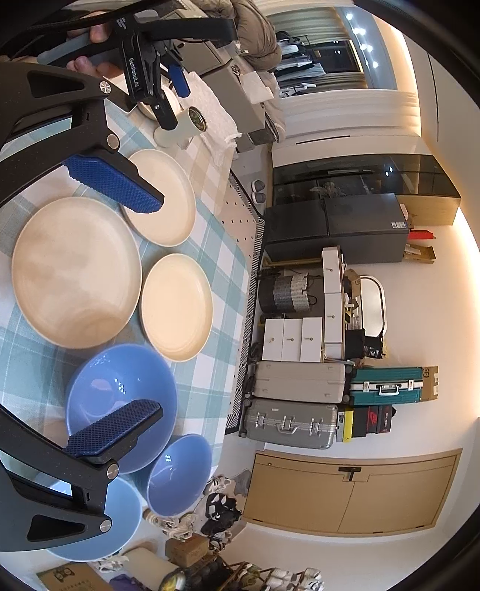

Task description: Organize plates and bowls

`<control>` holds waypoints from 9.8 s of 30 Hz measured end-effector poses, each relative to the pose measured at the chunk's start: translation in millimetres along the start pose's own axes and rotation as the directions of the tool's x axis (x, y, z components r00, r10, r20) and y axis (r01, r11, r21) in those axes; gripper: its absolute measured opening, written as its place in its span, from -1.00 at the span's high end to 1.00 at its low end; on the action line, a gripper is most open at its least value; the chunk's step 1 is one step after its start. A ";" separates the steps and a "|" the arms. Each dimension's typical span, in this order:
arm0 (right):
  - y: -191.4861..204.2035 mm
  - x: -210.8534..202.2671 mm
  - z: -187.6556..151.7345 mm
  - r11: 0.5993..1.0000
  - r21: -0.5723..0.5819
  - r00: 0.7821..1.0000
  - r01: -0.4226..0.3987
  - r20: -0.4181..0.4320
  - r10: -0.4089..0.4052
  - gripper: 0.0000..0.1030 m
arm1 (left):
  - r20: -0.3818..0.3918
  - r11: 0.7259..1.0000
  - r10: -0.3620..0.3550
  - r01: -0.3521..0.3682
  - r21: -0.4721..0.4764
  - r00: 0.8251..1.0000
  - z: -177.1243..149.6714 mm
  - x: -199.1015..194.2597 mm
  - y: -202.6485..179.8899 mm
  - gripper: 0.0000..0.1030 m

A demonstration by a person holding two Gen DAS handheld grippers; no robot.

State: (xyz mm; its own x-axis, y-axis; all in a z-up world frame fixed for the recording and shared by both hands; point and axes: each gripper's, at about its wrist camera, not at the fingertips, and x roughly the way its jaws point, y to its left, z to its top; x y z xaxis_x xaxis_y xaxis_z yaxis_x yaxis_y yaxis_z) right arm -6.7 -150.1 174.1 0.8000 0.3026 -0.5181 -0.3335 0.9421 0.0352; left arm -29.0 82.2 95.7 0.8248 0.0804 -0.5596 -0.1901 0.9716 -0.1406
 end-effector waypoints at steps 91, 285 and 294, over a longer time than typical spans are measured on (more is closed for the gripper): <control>95.3 289.7 -38.5 0.970 0.090 0.862 -0.225 -0.446 0.242 0.01 | -0.358 0.998 -0.022 -0.001 -0.064 0.933 -21.1 221.2 79.7 0.15; 18.9 109.3 -127.7 0.979 -0.028 0.938 0.202 -0.280 -0.202 0.53 | -0.187 0.922 -0.022 0.093 0.376 0.982 -106.8 127.3 -119.2 0.62; 18.0 111.7 -129.0 0.979 -0.025 0.937 0.203 -0.285 -0.201 0.53 | -0.200 0.919 -0.017 0.094 0.383 0.980 -110.2 129.9 -119.3 0.61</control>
State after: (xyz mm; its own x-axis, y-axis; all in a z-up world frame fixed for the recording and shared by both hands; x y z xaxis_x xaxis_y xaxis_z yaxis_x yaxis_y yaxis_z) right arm 12.2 -118.0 6.6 0.6748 0.0526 -0.7361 -0.1768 0.9799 -0.0921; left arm 42.2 -47.7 -50.2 0.7045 0.0178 -0.7095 0.1072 0.9855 0.1312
